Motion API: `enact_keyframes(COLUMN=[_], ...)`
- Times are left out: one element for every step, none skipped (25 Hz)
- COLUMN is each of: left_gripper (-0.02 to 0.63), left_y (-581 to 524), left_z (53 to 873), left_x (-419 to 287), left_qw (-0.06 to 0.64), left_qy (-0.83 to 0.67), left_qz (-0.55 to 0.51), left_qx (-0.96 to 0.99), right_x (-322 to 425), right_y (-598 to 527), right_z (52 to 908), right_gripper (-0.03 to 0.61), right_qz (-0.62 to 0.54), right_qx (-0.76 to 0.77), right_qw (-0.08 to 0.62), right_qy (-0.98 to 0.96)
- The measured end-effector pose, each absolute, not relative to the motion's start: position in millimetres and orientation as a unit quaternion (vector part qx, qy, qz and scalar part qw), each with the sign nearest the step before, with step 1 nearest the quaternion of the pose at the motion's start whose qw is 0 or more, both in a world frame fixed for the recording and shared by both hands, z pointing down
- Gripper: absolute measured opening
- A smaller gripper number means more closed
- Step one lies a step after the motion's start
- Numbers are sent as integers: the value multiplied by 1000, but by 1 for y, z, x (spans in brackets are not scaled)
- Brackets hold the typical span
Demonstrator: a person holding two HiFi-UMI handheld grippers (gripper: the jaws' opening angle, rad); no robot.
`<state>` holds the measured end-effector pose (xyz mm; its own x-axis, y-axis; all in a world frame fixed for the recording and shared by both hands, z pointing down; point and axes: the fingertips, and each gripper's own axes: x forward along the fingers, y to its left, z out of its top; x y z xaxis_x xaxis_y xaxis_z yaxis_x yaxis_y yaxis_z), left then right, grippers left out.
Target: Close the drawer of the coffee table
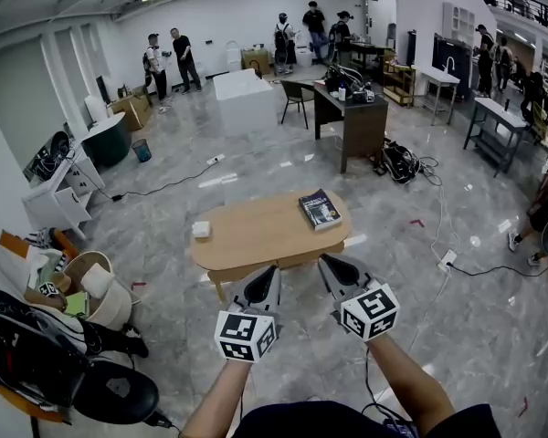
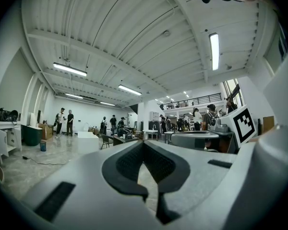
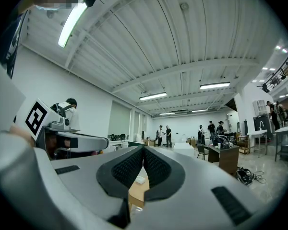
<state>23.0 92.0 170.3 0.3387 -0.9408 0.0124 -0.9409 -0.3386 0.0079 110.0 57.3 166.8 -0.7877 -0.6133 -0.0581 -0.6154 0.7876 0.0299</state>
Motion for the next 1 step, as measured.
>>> enact_keyframes(left_gripper=[-2], left_y=[92], left_z=[170], left_x=[24], left_qw=[7], left_qy=[-575], left_qz=[3], left_qx=[818], right_x=[111], right_y=[57], right_z=[166], right_gripper=[18], right_qz=[24], right_qx=[-325], right_qw=[23], right_qy=[945])
